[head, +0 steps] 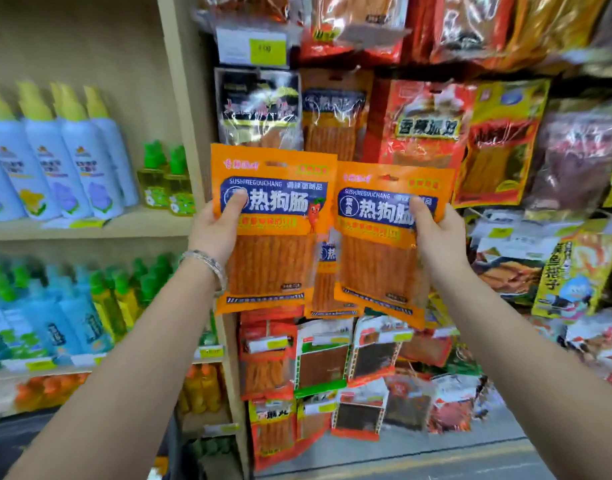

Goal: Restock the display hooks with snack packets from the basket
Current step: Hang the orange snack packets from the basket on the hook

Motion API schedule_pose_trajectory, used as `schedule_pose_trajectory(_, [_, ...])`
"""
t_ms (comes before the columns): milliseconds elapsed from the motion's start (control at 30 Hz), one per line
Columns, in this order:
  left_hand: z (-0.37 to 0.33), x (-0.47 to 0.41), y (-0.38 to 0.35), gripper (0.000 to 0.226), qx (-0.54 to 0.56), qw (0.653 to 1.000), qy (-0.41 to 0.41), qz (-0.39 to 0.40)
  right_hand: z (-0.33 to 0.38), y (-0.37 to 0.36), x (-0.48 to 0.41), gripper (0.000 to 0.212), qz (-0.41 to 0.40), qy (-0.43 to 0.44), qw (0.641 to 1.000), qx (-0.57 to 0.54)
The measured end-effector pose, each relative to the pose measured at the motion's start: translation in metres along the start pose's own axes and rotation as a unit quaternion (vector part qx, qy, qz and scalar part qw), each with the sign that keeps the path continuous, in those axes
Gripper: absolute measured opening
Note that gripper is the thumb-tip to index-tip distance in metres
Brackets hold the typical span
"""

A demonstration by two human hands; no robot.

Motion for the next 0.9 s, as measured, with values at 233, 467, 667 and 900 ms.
schedule_pose_trajectory(233, [-0.022,-0.066,-0.026,0.021,0.008,0.998,-0.065,-0.009,0.02,-0.028,-0.087,0.029,-0.038,-0.006,0.998,-0.056])
schedule_pose_trajectory(467, [-0.036,-0.101,-0.044,0.013,0.045,0.995,-0.085,0.023,0.042,-0.061,-0.147,0.018,-0.015,-0.003,0.993,-0.118])
schedule_pose_trajectory(667, [-0.045,-0.12,-0.056,0.012,0.073,0.993,-0.087,0.041,0.062,-0.084,-0.181,0.02,0.0,0.001,0.993,-0.115])
schedule_pose_trajectory(900, [-0.05,-0.125,-0.068,0.012,0.087,0.991,-0.095,0.044,0.057,-0.095,-0.198,0.033,0.02,-0.001,0.998,-0.061])
Point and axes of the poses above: each hand's wrist, its own x-axis away from the middle knuckle, its own y-axis out of the back of the hand, z = x × y, the point moved 5 cm from there along -x, towards the middle knuckle, and after that the axes turned 1 degree about -x, right-handed, at the moved point
